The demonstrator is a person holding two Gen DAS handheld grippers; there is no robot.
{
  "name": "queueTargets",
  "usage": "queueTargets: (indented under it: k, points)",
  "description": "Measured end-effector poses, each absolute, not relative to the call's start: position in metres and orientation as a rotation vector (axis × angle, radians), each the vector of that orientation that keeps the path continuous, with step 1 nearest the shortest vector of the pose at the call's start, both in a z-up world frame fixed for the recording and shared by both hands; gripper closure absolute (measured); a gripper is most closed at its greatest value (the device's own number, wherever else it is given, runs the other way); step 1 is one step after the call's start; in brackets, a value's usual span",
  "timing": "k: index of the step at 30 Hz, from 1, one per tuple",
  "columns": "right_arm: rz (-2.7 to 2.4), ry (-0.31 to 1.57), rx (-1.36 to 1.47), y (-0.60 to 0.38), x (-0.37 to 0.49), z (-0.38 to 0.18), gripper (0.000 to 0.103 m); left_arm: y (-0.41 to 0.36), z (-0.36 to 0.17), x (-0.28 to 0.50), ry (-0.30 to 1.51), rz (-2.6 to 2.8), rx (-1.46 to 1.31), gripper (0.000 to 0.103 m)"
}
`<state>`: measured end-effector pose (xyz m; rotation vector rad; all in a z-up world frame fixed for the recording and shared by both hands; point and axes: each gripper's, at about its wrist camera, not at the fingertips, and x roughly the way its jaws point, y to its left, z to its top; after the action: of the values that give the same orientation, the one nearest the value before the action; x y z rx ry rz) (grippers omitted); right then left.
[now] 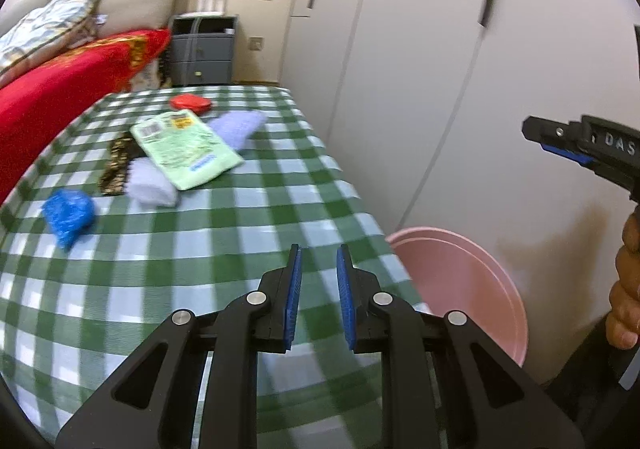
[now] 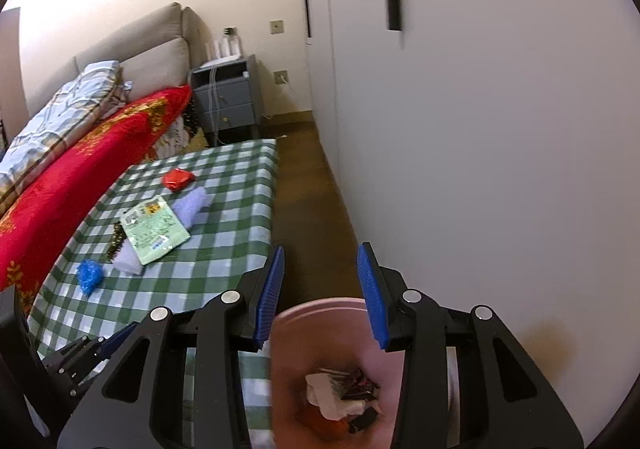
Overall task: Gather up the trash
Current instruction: 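Grasp the blue plastic bag with the left gripper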
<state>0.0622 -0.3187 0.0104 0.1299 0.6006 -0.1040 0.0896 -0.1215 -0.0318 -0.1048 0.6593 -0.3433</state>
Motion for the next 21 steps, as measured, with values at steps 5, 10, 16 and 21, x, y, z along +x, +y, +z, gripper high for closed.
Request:
queueTargets:
  k: [5,10,16,21]
  points:
    - [-0.030,0.592,0.128,-0.297,0.078,0.006,0.064,-0.099,-0.033,0.093,0.653,-0.274,-0.130,0.085]
    - [0.033,0.581,0.125,-0.275,0.097,0.002,0.064,-0.077,-0.033,0.101,0.640,-0.188,-0.167,0.085]
    - [0.101,0.581,0.122,-0.249,0.120,-0.006,0.064,-0.051,-0.035,0.111,0.634,-0.097,-0.203,0.085]
    - [0.150,0.580,0.108,-0.225,0.136,-0.014,0.065,-0.025,-0.036,0.120,0.621,-0.007,-0.238,0.085]
